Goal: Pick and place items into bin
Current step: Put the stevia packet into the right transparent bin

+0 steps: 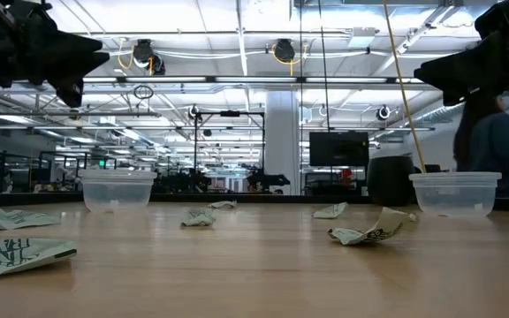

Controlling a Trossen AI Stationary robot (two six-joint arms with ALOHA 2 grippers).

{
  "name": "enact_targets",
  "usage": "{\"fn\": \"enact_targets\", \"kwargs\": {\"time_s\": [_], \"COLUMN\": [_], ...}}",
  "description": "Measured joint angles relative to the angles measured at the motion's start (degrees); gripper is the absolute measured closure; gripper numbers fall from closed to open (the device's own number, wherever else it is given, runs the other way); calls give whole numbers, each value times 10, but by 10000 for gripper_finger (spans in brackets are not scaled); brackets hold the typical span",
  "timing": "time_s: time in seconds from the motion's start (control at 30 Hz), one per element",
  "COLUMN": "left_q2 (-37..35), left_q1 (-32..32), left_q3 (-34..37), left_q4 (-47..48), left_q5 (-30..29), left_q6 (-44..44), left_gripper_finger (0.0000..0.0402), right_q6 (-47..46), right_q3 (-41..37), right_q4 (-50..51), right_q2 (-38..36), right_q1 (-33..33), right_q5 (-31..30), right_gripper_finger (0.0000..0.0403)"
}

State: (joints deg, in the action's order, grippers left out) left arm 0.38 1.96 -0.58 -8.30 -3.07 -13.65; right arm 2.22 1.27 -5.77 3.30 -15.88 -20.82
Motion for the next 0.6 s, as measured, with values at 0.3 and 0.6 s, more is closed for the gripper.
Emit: {"fn": "enact_targets", "kwargs": {"time_s": [0.3,0.6], "left_q2": [0,0], "left_q1": [0,-1], "left_q3": [0,0], "left_q4": [3,-12], "left_q5": [-22,-36], "left_q6": [-1,-1], "left_gripper_finger": [300,300], "right_q6": [52,48], "right_q3": [0,0], "right_q4": [-120,-189], "right_q2": [0,0], "right_q1": [0,6], "right_q5": [-17,-19], "right_gripper_finger": [316,316]}}
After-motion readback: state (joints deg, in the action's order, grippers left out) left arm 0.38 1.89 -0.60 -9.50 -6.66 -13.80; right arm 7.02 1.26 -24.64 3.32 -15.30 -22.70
